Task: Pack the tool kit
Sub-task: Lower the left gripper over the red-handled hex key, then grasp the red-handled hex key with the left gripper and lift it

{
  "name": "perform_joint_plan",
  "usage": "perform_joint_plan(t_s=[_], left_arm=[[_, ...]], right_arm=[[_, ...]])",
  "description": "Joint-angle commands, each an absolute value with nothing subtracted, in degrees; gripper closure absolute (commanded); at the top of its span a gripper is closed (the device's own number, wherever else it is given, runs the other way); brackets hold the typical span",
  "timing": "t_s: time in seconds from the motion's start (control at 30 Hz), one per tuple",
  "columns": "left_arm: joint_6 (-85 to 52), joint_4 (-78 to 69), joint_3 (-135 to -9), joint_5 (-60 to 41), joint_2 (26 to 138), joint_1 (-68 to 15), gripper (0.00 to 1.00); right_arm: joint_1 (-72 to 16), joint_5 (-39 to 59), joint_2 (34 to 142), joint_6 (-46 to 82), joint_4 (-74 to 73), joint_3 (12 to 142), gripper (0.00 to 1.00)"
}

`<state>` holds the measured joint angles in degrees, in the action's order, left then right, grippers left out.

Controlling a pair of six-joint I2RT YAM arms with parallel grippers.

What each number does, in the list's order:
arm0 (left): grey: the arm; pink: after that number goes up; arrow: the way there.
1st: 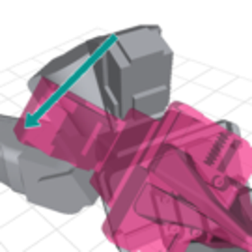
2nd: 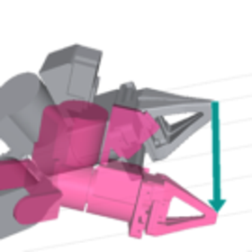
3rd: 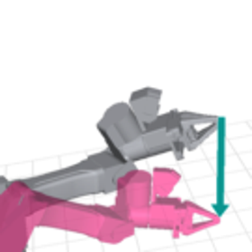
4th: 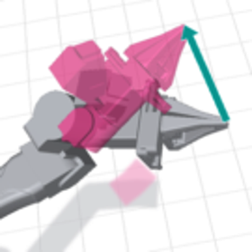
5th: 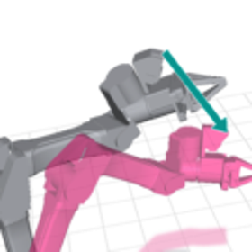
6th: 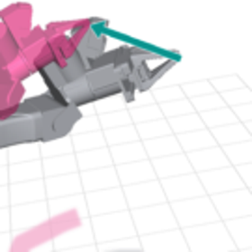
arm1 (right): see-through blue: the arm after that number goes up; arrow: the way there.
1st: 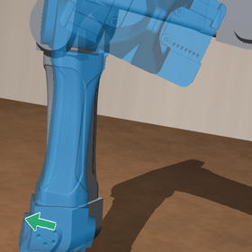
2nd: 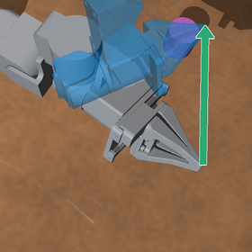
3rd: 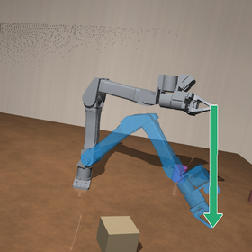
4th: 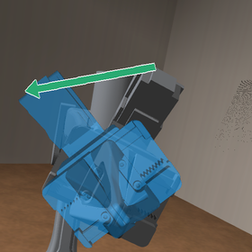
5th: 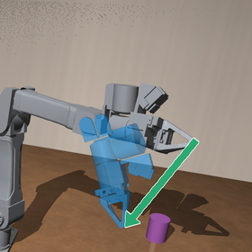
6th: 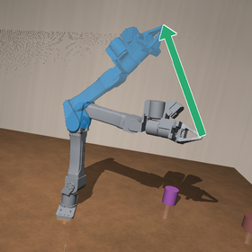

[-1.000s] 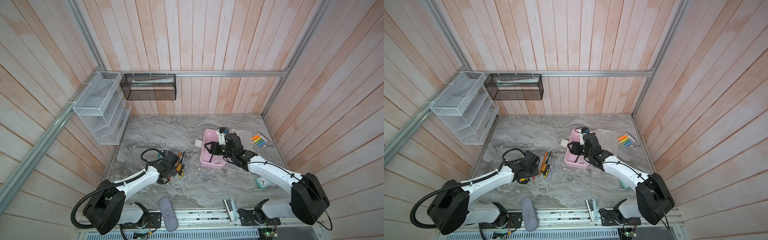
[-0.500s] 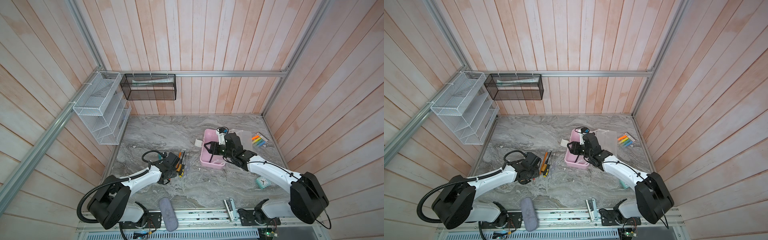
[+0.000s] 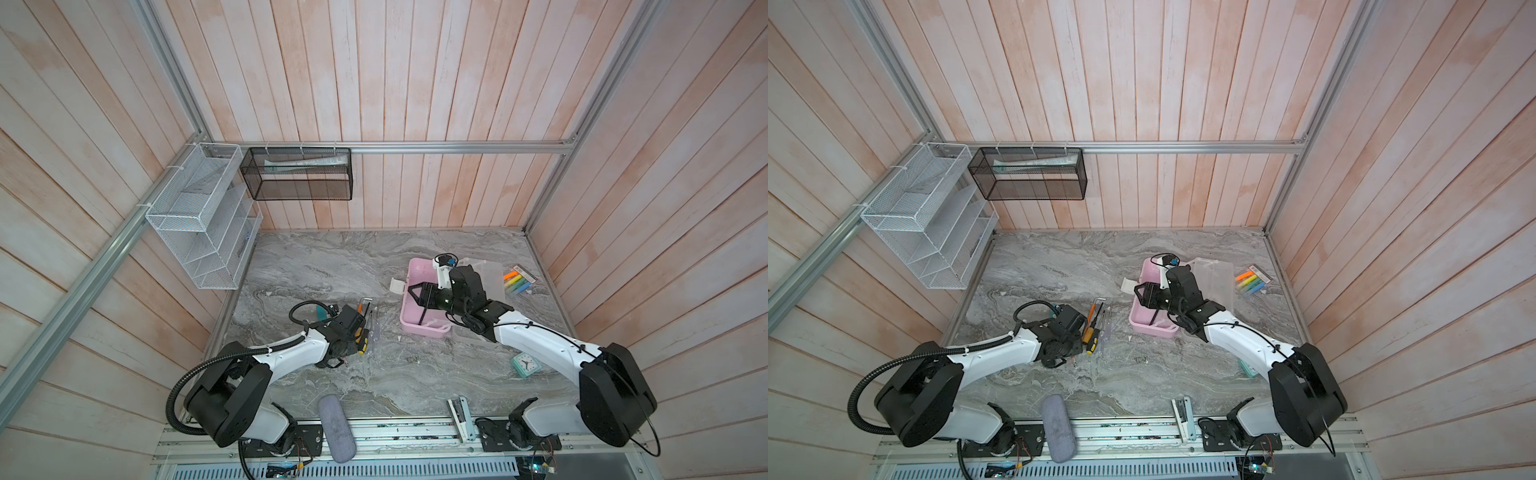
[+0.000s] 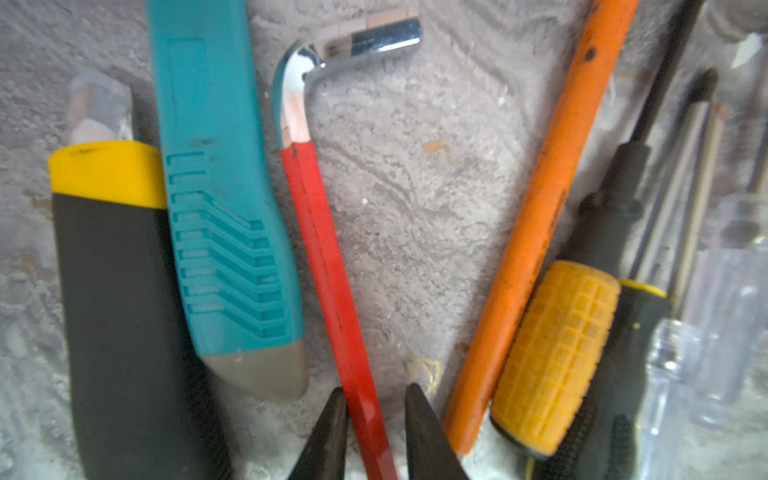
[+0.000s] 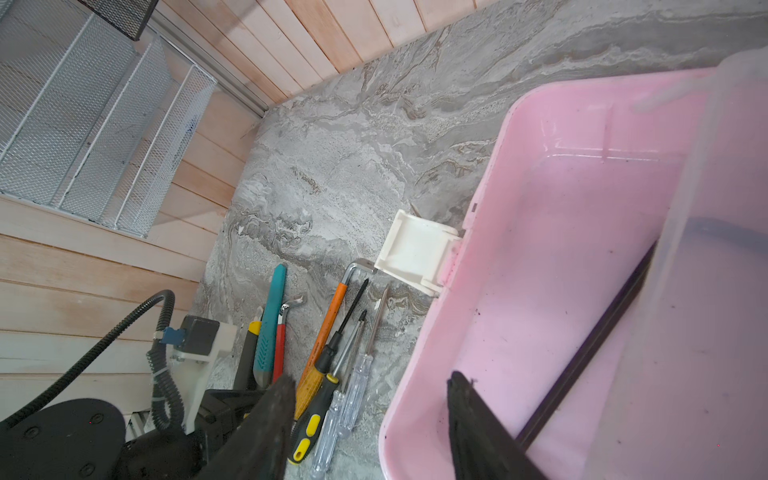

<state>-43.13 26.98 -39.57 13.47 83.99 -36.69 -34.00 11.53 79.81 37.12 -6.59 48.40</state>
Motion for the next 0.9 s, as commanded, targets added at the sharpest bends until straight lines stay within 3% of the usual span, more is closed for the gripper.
perform_joint_plan(t_s=[0.0,0.63,0.87], left_arm=[[-43.0,25.8,-41.0,13.7,86.6,-37.4,0.75],[-39.0,22.8,-43.5,14.0,92.4,-36.2,0.85],[-37.9,23.6,-43.9,14.5,90.8,-35.5,1.00]], right_arm=[[-33.6,12.3,80.7,37.8,-8.6,47.2,0.42],[-32.3,13.7,83.2,38.0,-9.9,47.3,0.43],[-32.2,14.8,83.9,37.9,-9.6,48.6,0.43]])
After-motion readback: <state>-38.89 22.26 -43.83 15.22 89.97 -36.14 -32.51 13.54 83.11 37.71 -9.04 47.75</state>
